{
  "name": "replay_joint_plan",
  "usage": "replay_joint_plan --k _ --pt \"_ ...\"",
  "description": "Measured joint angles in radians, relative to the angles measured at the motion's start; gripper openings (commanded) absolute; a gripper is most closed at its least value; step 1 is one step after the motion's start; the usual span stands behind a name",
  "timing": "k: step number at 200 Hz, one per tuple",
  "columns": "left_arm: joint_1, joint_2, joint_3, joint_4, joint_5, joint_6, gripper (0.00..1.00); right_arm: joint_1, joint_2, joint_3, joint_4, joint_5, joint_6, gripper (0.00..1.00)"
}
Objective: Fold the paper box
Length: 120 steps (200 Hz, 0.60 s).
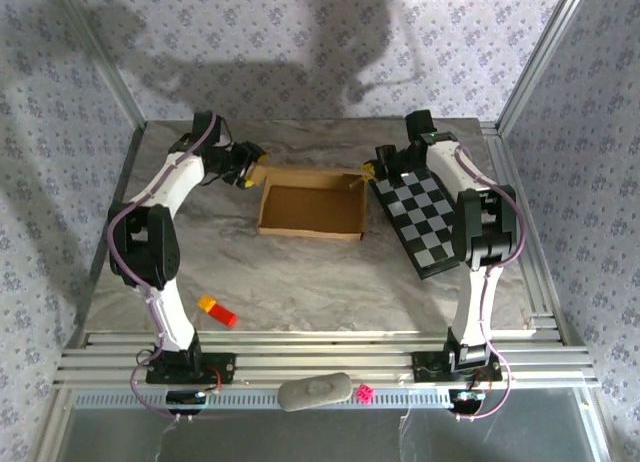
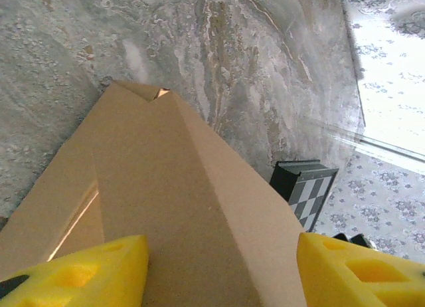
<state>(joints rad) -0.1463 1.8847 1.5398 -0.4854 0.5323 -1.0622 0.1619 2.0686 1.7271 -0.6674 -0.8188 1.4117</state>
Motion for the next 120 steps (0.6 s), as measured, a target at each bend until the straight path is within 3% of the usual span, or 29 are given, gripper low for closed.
replay_joint_plan --k 55,120 --pt "-0.02 -0.009 -0.04 0.099 0.003 -0.074 0.37 -0.003 0.0 0.0 0.002 0.009 -0.026 0.0" --pt "-0.024 -0.025 -0.078 0.135 -0.002 -0.108 0.35 -0.005 0.002 0.0 0.002 0.01 -0.056 0.0"
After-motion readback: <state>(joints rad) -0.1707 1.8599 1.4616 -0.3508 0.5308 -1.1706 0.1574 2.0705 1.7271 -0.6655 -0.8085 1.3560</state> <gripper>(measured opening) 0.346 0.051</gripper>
